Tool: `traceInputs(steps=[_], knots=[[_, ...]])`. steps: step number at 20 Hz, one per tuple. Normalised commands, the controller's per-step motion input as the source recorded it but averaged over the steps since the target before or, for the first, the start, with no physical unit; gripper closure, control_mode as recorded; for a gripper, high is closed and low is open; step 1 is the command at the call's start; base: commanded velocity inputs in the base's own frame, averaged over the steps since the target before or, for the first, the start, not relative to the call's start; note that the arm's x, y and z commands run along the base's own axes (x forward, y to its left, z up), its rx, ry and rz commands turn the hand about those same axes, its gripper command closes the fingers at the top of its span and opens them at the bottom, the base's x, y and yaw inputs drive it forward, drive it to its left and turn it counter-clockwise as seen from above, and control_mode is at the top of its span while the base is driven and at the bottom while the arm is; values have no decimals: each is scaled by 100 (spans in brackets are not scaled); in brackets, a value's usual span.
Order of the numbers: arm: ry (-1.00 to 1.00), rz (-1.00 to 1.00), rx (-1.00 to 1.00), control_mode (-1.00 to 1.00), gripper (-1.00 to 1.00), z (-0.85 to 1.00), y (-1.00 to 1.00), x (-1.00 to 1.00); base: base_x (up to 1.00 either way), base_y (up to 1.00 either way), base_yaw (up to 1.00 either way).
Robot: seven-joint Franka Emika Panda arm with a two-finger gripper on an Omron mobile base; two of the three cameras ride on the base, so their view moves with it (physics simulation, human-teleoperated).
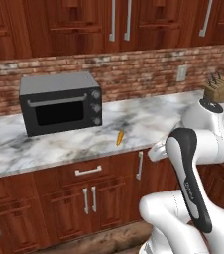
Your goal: Place the carrots inside the fridge drawer. Close the drawer after placing the vegetables.
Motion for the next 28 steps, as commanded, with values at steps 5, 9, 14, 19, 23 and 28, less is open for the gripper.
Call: traceInputs(steps=[5,9,14,19,23,28], knots=[[0,0,0,100,-100,0,0,0,47,8,-5],[0,0,0,100,-100,0,0,0,48,11,-4],[0,0,0,100,-100,0,0,0,47,24,-5],[0,0,0,100,-100,0,0,0,36,26,-6],[0,0,0,100,-100,0,0,0,35,31,-6],[0,0,0,100,-100,0,0,0,37,40,-7]])
